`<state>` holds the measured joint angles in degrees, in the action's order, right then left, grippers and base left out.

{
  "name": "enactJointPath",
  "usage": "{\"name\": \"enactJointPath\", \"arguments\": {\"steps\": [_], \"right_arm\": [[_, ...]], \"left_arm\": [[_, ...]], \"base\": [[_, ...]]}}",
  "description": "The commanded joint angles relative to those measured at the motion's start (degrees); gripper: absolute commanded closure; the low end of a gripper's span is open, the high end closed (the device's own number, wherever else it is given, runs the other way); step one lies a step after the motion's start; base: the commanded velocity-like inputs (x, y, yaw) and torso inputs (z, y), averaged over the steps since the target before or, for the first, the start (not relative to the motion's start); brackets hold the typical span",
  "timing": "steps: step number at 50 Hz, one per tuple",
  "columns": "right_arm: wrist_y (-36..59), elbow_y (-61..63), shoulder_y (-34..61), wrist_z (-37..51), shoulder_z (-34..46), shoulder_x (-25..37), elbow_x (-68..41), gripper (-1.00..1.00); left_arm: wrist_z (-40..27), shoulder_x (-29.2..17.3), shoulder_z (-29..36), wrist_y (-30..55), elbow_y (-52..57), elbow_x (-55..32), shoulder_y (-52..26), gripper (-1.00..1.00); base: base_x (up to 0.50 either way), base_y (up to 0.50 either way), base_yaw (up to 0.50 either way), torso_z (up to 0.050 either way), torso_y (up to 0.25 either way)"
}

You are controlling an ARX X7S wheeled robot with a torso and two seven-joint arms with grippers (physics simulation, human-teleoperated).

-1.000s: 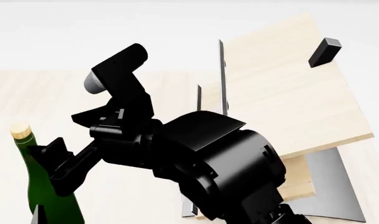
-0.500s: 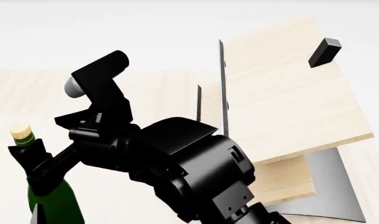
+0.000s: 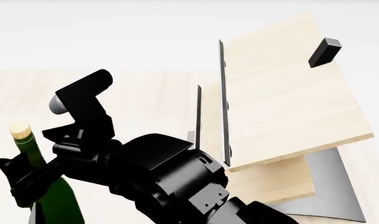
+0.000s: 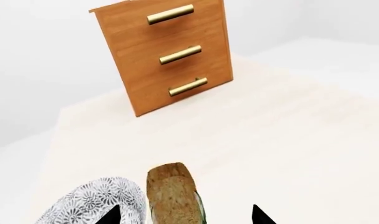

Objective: Put the wine bottle on the wine rack.

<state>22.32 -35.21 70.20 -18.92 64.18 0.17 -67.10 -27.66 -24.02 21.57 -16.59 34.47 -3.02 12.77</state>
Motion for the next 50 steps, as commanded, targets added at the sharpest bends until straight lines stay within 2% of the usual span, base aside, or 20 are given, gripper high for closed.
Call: {"name": "enactJointPath", "arguments": {"steps": [1,2,18,37,45,50], "right_arm": [[-6.68,-2.93,1.92,1.21,9.53,0.02,-7.31,-1.00],[-6.89,-2.77,2.01,1.45,9.61,0.11,-7.54,1.00],[-8.42,-1.74,3.16,3.08,11.41,1.19,-7.52,1.00],[-9.28,11.15,8.99,11.65,5.19,11.00,-10.61,1.00],[-7.89,16.25,10.88,15.54,0.32,16.30,-16.44,1.00],[-7.13,18.23,11.27,18.70,-5.60,19.96,-24.90,1.00]], "left_arm": [[-0.13,-0.06,0.13,-0.17,-0.30,-0.04,-0.11,-1.00],[-0.12,-0.07,0.16,-0.20,-0.28,-0.07,-0.10,-1.00],[-0.24,-0.07,0.48,-0.25,-0.67,0.11,-0.28,-1.00],[-0.34,-0.09,0.88,-0.45,-1.12,0.37,-0.40,-1.00],[-0.43,-0.03,1.13,-0.35,-1.18,0.68,-0.41,-1.00],[-0.47,-0.10,1.14,-0.16,-1.10,0.70,-0.45,-1.00]], "base": [[0.00,0.00,0.00,0.000,0.000],[0.00,0.00,0.00,0.000,0.000],[0.00,0.00,0.00,0.000,0.000],[0.00,0.00,0.00,0.000,0.000],[0.00,0.00,0.00,0.000,0.000],[0.00,0.00,0.00,0.000,0.000]]}}
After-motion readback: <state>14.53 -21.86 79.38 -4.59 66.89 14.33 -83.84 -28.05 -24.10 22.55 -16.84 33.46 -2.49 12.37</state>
